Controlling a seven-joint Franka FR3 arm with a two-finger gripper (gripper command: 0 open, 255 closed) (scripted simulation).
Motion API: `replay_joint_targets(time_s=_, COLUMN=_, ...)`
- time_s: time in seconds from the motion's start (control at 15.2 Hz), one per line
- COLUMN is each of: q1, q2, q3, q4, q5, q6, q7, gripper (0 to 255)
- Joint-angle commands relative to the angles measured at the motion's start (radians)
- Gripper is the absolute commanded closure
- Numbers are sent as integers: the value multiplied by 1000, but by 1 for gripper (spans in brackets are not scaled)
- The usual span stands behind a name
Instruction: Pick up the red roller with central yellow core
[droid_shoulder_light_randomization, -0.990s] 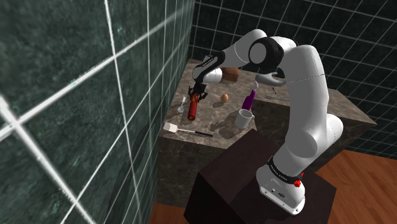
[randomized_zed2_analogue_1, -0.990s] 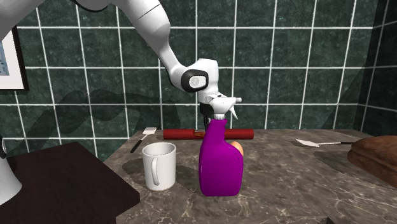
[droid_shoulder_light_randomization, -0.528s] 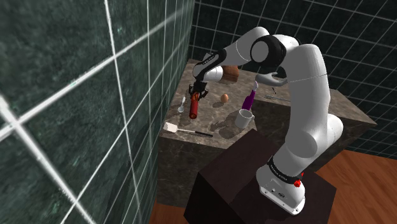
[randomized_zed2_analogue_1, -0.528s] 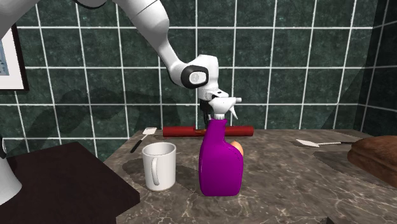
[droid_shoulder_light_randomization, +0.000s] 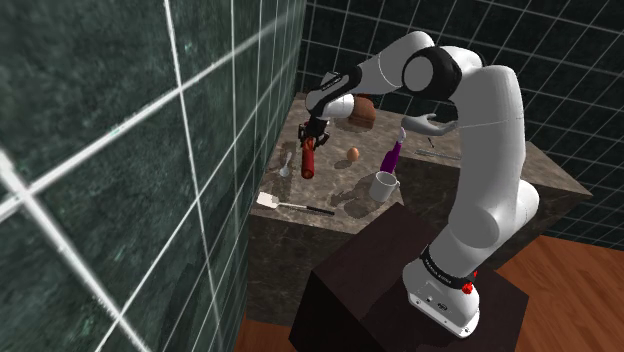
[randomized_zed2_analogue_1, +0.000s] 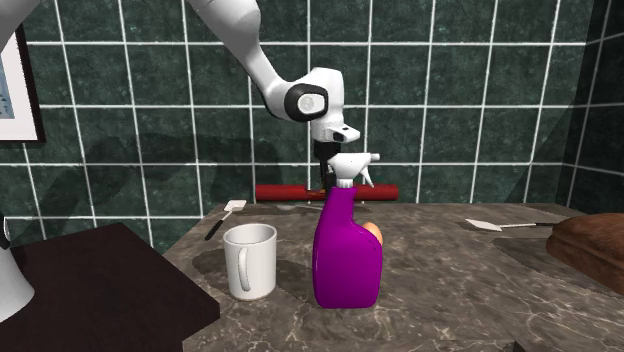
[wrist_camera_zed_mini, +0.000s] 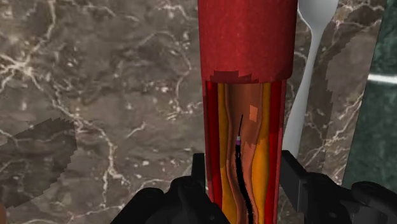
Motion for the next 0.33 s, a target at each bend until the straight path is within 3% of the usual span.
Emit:
replay_joint_targets(time_s=0.0, q1=2, q2=-19, q3=-2, q4=-1, q5=-3, q6=-17, q7=4, gripper=255)
replay_joint_targets(time_s=0.26, q1=3, q2=-39, q3=-5, q4=-2, q5=-6, q6=-37, q7=8, gripper=255)
